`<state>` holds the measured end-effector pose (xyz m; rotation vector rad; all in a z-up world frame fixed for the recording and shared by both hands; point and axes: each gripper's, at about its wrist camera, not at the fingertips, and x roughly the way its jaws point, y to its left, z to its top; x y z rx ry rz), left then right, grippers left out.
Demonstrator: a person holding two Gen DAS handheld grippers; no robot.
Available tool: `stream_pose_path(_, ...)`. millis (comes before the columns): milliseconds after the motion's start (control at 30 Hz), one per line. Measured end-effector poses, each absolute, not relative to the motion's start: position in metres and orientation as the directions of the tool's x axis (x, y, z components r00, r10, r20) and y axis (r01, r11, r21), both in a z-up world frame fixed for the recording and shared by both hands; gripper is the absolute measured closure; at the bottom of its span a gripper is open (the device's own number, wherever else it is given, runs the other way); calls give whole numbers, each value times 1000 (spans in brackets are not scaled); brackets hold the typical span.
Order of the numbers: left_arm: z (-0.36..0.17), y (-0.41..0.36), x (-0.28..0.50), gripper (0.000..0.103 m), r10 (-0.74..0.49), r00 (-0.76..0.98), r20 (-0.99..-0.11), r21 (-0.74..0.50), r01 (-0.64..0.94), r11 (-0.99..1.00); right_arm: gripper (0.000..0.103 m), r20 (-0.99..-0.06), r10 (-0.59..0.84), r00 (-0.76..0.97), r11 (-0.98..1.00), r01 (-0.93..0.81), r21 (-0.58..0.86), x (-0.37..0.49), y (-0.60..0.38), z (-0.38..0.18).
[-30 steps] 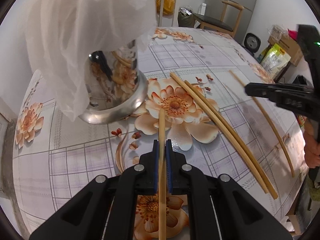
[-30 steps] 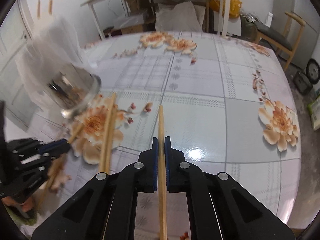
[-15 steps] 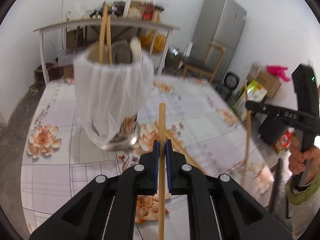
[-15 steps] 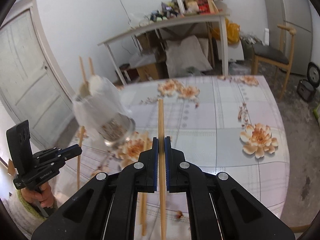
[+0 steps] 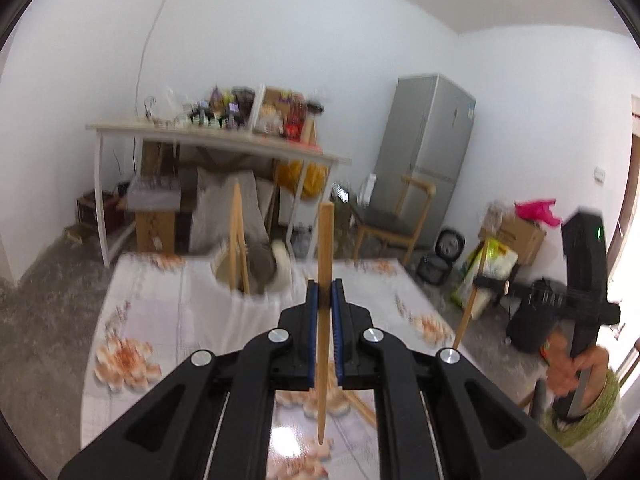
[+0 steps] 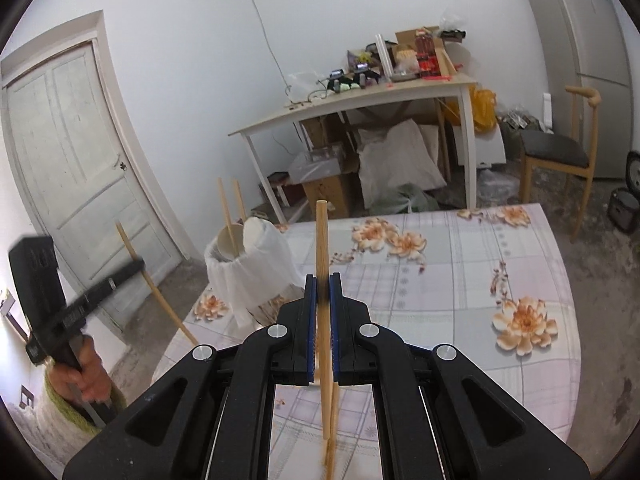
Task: Organize utensils
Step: 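Drop the chopstick into the holder with the left tool while the right tool raises its chopstick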
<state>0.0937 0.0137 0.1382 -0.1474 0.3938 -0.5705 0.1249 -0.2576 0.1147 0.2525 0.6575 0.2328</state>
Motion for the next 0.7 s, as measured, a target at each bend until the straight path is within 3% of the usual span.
stream_pose_path(367, 215, 38, 131, 97, -444, 890, -101, -211, 417, 884, 99, -572, 312, 759, 939, -156, 306, 133, -250, 112)
stream_pose_path(467, 216, 39, 149, 97, -411, 907, -94, -204, 386, 900, 99, -580, 312, 753, 939, -153, 307, 137, -250, 109)
stream_pose_path(700, 181, 37, 191, 97, -376, 911, -170, -222, 337, 915, 99, -603, 315, 733, 939, -151, 308, 145, -247, 99)
